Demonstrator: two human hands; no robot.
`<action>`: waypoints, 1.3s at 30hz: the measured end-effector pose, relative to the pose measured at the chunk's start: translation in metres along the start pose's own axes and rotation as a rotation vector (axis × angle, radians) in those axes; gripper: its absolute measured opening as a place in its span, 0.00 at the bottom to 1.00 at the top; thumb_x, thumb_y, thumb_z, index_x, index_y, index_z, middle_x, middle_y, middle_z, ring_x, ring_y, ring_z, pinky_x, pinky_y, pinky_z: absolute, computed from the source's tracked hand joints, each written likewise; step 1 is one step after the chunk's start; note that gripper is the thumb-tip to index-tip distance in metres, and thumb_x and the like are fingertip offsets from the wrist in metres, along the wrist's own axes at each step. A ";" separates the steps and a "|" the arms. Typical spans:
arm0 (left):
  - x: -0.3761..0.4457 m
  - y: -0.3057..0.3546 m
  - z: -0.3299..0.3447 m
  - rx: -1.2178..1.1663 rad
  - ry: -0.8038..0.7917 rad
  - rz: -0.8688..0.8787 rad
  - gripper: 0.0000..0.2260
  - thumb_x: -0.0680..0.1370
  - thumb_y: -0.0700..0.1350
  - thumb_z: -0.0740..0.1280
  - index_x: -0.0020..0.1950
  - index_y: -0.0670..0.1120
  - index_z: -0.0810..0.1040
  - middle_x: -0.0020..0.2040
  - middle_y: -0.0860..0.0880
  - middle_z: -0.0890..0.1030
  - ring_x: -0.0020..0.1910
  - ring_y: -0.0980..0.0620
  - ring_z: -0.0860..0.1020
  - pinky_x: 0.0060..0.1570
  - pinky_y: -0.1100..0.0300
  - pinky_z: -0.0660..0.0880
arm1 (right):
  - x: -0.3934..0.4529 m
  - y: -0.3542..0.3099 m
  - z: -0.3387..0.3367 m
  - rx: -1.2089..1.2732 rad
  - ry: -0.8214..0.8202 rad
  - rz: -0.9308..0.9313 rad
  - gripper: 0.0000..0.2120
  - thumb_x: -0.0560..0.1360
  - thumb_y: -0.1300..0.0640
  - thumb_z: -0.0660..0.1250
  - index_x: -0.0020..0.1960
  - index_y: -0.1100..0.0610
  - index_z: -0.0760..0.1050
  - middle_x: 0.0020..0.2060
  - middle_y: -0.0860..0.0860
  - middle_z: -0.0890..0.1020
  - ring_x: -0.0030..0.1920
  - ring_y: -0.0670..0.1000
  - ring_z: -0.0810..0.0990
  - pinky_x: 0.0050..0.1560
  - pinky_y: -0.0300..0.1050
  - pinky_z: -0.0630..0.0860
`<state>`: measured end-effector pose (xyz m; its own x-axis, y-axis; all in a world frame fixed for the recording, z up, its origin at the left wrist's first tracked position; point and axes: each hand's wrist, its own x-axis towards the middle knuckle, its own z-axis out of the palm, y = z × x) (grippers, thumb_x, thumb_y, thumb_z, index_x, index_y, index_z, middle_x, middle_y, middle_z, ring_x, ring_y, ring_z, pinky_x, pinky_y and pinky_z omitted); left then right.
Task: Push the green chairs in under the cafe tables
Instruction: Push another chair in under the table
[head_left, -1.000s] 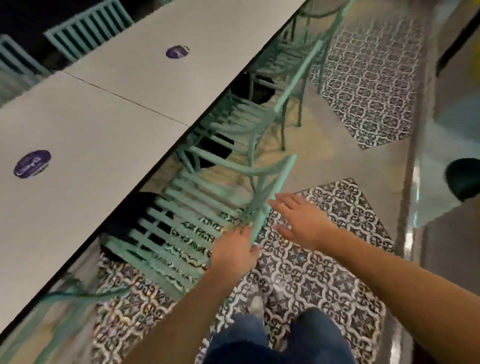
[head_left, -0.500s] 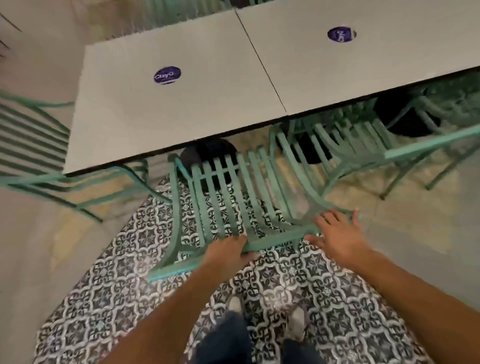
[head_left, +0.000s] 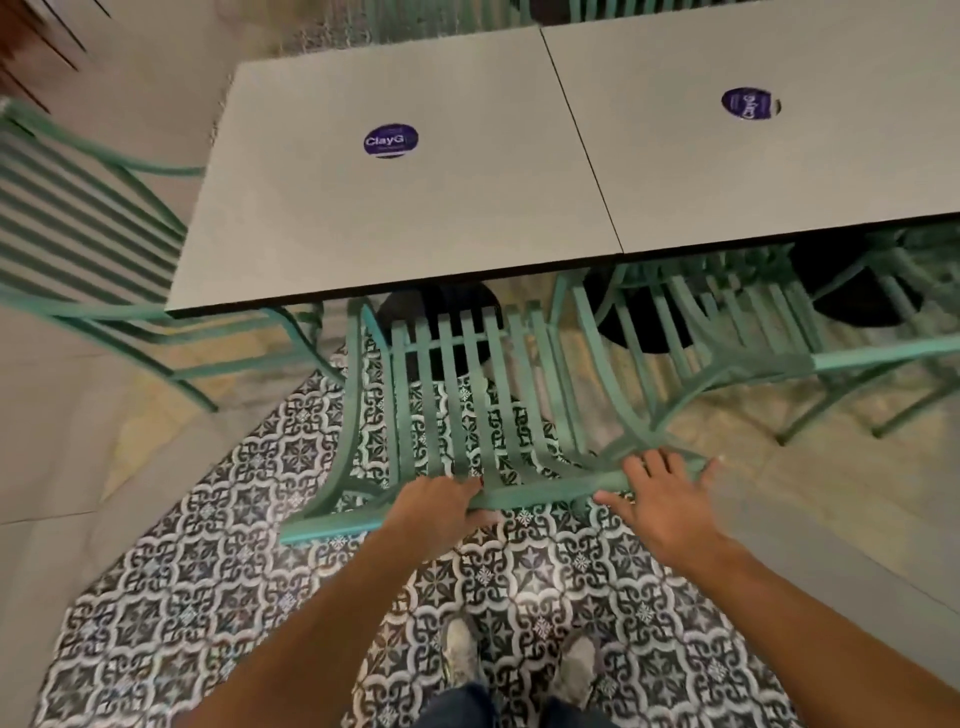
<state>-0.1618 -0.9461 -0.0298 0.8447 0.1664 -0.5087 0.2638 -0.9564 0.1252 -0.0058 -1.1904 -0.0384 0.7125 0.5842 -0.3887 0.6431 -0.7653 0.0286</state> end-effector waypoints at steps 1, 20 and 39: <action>0.000 -0.007 0.001 -0.009 0.003 -0.003 0.27 0.78 0.66 0.53 0.68 0.51 0.67 0.51 0.50 0.80 0.49 0.49 0.79 0.54 0.49 0.77 | 0.002 -0.006 -0.002 0.002 0.000 -0.006 0.40 0.72 0.27 0.32 0.65 0.48 0.68 0.60 0.49 0.74 0.65 0.53 0.69 0.65 0.79 0.51; -0.021 -0.107 -0.009 -0.128 0.007 -0.069 0.40 0.67 0.73 0.44 0.73 0.54 0.64 0.53 0.52 0.83 0.42 0.57 0.77 0.58 0.54 0.76 | 0.034 -0.105 -0.029 -0.035 -0.015 -0.055 0.44 0.68 0.29 0.26 0.69 0.49 0.62 0.64 0.51 0.70 0.68 0.56 0.66 0.65 0.80 0.45; -0.077 -0.181 0.009 -2.249 0.637 -1.346 0.20 0.76 0.51 0.69 0.63 0.43 0.69 0.61 0.42 0.75 0.56 0.42 0.77 0.55 0.45 0.77 | 0.068 -0.109 -0.014 2.087 -0.064 0.927 0.15 0.73 0.50 0.70 0.54 0.55 0.73 0.59 0.56 0.76 0.59 0.55 0.75 0.61 0.61 0.72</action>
<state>-0.2787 -0.7880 -0.0211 -0.1220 0.4681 -0.8752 -0.0741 0.8751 0.4783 -0.0239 -1.0638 -0.0550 0.5096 0.0504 -0.8589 -0.8573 0.1144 -0.5019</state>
